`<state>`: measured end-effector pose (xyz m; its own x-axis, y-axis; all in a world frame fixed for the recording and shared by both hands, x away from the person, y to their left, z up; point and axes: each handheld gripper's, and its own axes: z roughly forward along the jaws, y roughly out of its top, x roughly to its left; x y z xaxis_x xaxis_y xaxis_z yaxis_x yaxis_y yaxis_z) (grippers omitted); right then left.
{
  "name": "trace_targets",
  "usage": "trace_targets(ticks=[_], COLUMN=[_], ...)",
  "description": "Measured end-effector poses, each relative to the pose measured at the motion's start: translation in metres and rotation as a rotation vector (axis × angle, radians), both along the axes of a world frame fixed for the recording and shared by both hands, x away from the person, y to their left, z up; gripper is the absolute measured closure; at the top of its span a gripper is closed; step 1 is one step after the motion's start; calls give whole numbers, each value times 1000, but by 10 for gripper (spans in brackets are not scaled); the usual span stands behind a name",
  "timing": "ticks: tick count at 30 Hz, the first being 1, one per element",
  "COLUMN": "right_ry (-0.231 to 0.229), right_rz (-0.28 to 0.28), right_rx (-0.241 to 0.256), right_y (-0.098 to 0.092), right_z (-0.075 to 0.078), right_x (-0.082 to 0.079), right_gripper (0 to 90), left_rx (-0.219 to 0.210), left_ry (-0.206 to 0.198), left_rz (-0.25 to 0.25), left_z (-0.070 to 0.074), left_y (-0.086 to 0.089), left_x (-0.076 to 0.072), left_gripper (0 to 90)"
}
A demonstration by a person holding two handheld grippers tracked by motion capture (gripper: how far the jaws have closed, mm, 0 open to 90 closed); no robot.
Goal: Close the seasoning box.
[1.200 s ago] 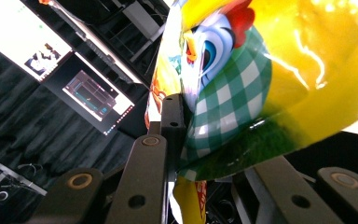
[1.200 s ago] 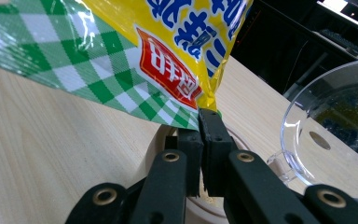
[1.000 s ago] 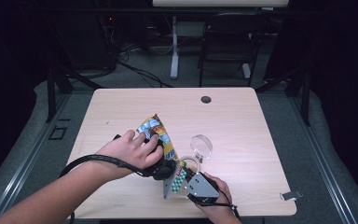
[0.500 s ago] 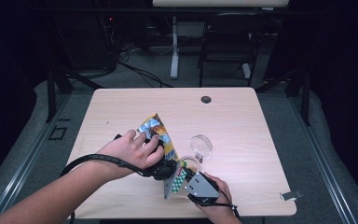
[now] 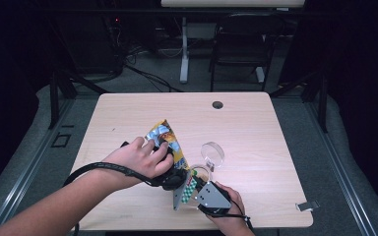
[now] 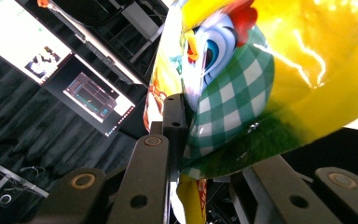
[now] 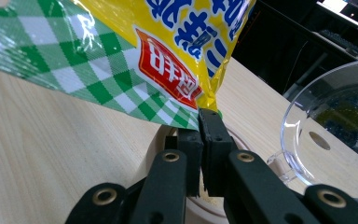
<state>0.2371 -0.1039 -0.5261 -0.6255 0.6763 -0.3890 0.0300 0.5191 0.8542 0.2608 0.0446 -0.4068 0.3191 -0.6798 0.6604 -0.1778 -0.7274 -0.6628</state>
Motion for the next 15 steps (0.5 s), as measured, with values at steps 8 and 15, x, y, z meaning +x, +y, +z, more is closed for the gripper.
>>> trace_targets(ticks=[8, 15], right_ry=[-1, -3], right_rz=[1, 1], right_rx=[1, 0], right_y=[0, 0], right_z=[0, 0], right_x=[0, 0], right_gripper=[878, 878], left_rx=[1, 3], left_ry=[2, 9], left_rz=[-1, 6], left_z=[0, 0], left_y=[0, -1], left_x=[0, 0], left_gripper=[810, 812])
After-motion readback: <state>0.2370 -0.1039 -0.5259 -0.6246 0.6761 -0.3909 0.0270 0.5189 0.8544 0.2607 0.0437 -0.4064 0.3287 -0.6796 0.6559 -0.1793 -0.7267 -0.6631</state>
